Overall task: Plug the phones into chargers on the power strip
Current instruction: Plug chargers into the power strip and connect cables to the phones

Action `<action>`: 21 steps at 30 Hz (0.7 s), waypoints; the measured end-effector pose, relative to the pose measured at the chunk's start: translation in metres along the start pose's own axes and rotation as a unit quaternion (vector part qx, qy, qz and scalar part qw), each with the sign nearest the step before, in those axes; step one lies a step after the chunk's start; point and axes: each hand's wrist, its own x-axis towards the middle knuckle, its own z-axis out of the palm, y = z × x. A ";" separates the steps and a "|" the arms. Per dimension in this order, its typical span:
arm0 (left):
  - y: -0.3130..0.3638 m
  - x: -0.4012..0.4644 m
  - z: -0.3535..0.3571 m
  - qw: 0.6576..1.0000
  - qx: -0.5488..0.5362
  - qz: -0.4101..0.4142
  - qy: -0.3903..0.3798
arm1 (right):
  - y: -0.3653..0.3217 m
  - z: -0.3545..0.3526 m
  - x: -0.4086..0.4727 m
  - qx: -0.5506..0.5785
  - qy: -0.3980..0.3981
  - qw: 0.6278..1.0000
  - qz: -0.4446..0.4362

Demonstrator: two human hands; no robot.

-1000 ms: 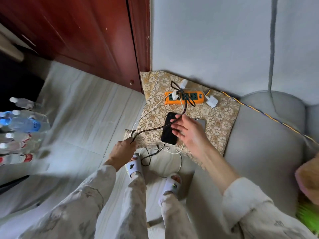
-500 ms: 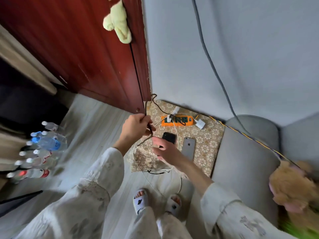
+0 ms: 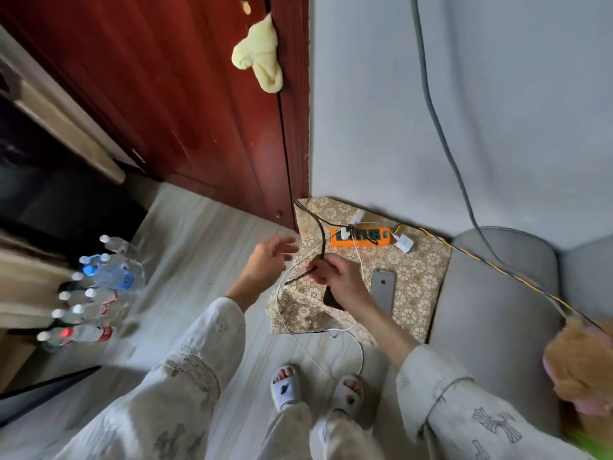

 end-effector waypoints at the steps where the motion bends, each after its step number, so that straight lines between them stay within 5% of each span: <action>1: -0.012 0.000 0.002 0.999 0.033 -0.009 -0.034 | -0.006 -0.003 -0.002 0.006 0.002 1.000 -0.008; 5: -0.045 -0.002 0.014 0.984 0.112 0.032 -0.137 | -0.037 -0.017 -0.008 0.045 -0.012 0.998 -0.044; 14: -0.006 -0.008 0.015 0.980 0.155 0.122 -0.005 | -0.091 -0.043 -0.018 0.187 0.024 0.979 -0.082; 21: 0.062 -0.042 -0.013 0.988 0.010 0.156 0.001 | -0.065 -0.053 -0.029 0.066 -0.029 0.997 -0.026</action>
